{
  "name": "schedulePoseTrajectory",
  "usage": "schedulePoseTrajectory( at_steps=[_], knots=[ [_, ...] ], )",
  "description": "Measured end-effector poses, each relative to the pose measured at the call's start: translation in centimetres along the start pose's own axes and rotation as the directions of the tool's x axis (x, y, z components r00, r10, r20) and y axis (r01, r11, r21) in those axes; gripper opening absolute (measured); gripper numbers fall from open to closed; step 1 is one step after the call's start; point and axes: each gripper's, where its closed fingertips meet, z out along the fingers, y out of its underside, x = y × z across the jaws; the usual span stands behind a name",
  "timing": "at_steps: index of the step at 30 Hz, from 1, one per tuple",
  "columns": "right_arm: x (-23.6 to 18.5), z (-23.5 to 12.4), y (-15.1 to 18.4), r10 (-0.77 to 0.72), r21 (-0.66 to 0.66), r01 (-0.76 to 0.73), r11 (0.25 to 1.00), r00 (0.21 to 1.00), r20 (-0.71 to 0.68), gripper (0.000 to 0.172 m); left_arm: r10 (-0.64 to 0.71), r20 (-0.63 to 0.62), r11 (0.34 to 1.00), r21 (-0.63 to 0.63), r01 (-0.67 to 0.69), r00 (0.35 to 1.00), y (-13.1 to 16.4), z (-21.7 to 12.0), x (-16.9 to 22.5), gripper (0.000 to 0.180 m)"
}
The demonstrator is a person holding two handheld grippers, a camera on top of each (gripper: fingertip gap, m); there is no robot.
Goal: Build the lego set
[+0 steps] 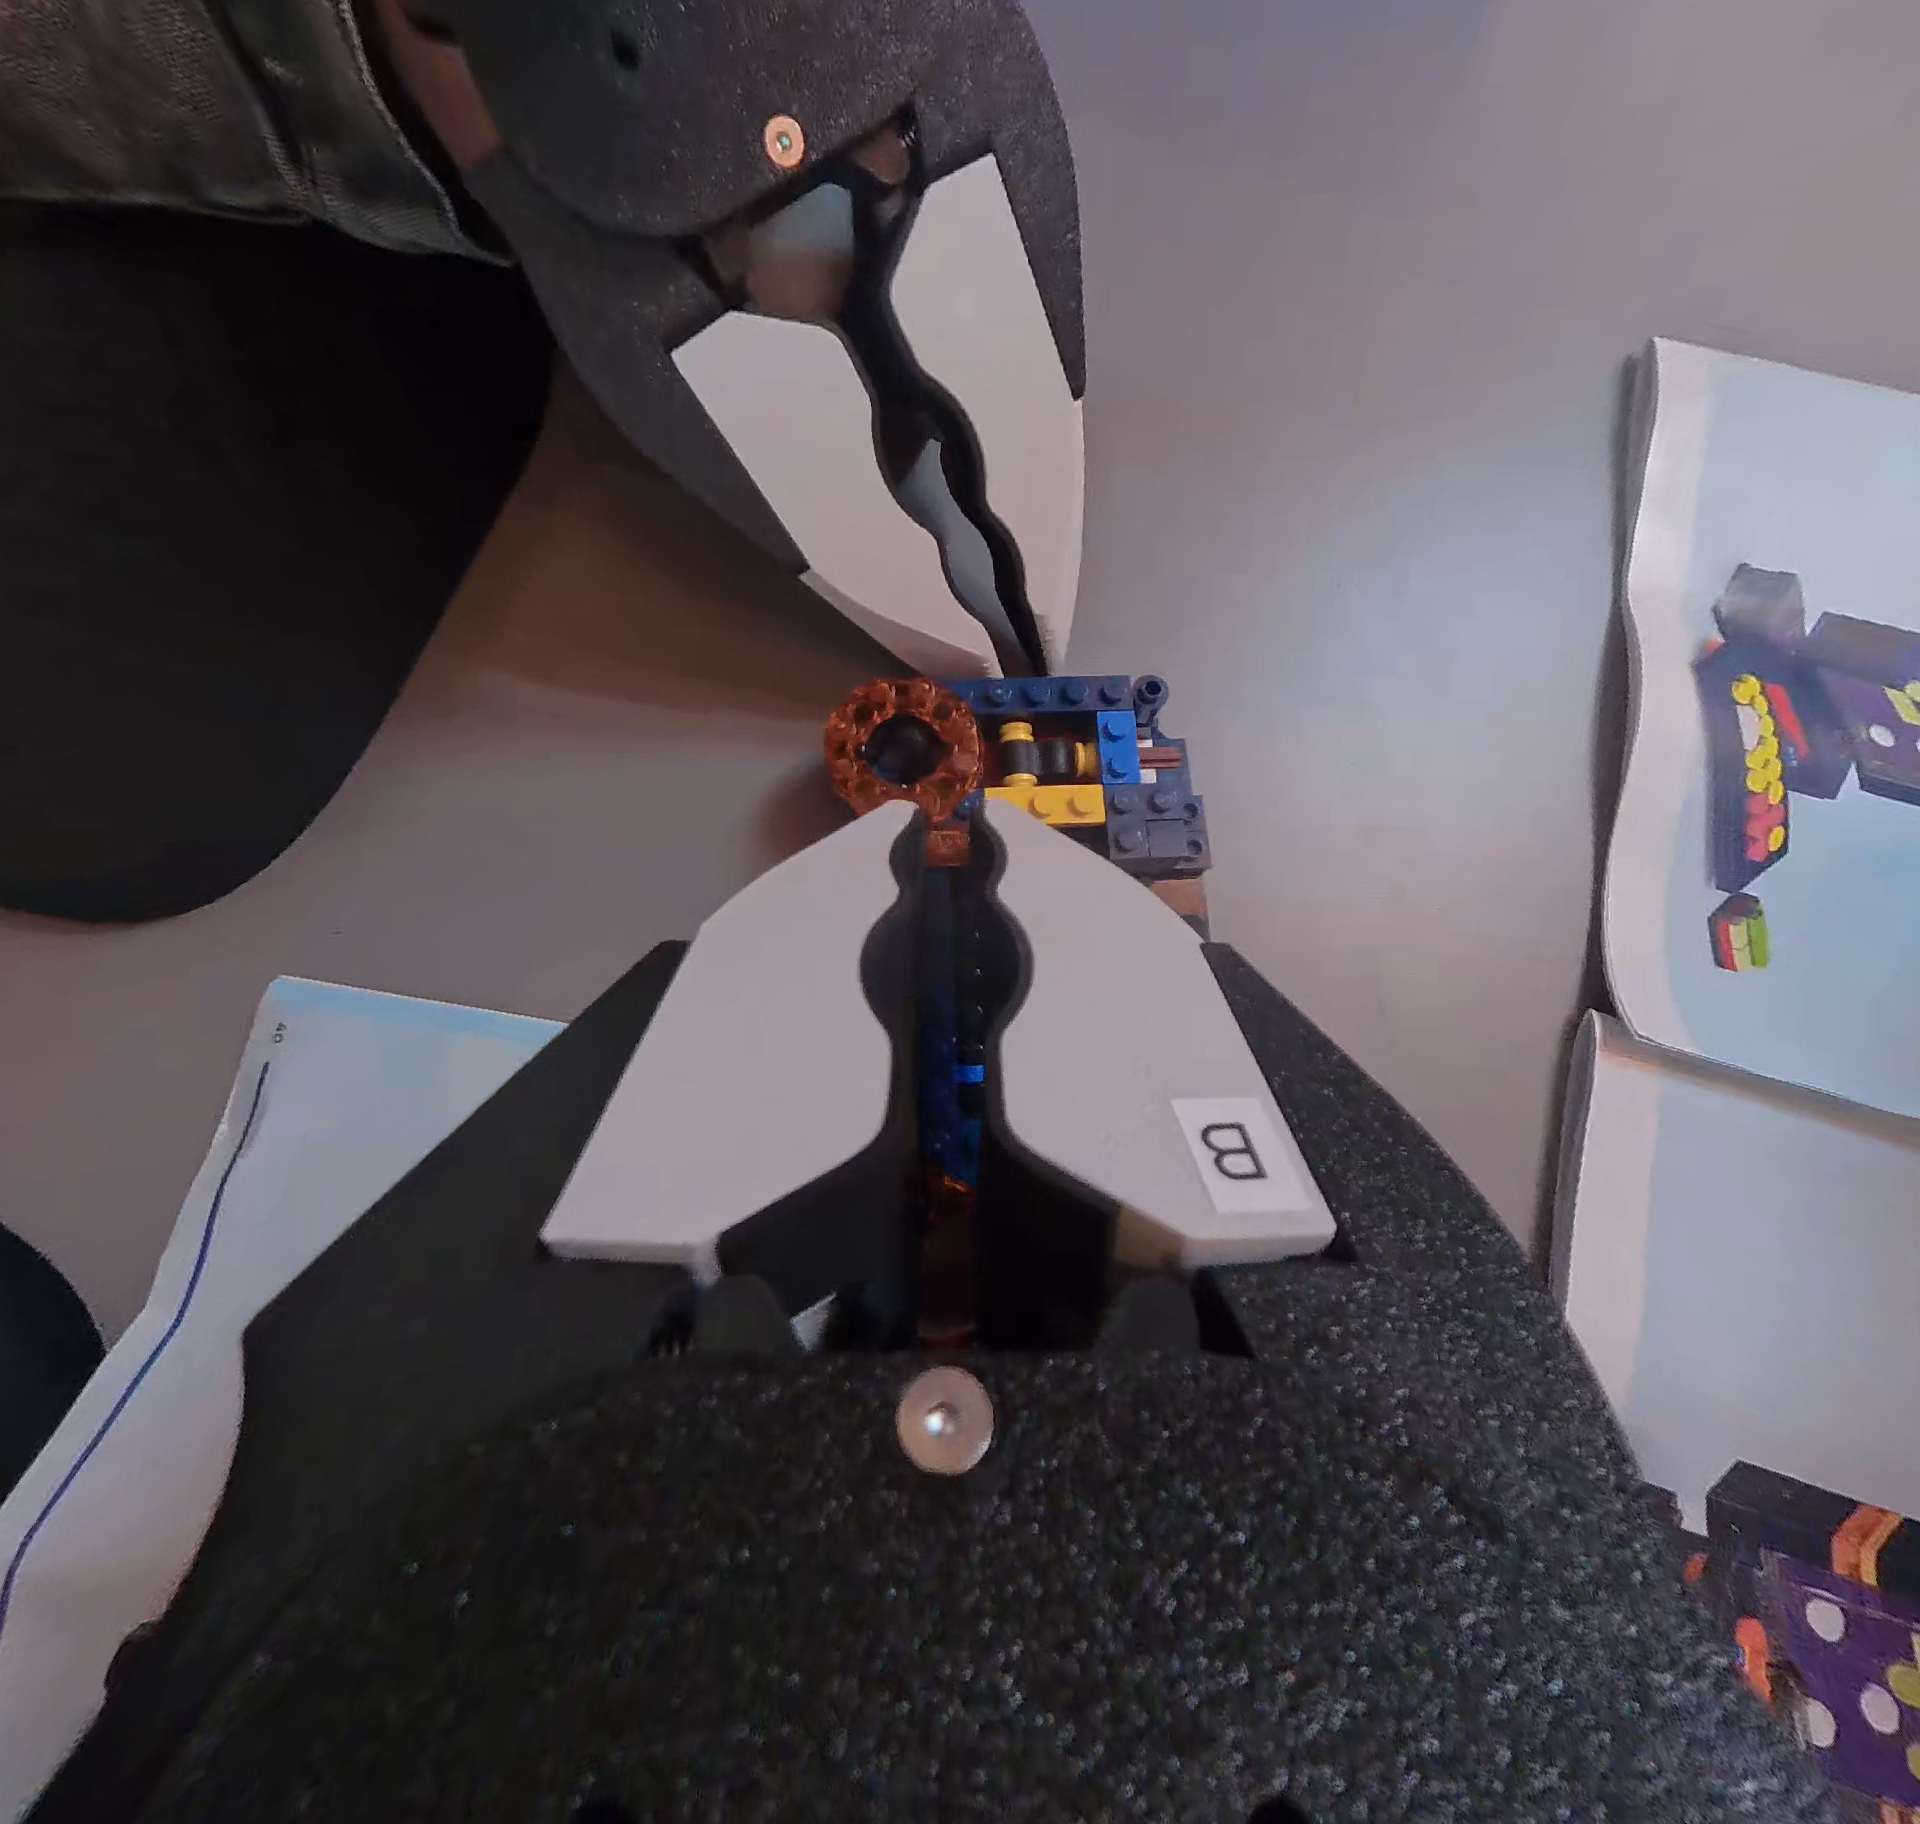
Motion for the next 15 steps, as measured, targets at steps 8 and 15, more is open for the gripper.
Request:
schedulePoseTrajectory(
  at_steps=[8, 15],
  knots=[
    [0.06, 0.62, 0.58, -0.015, -0.036, 0.015, 0.999, 1.000, -0.014, 0.002, 0.007, -0.003, 1.000, 0.001, -0.007, 1.000, -0.02, 0.01, 0.09, 0.006],
    [0.12, 0.69, 0.62, -0.017, -0.037, 0.015, 0.999, 0.999, -0.049, 0.000, 0.008, -0.002, 1.000, 0.001, -0.008, 1.000, -0.01, 0.01, 0.08, 0.006]
  ],
)
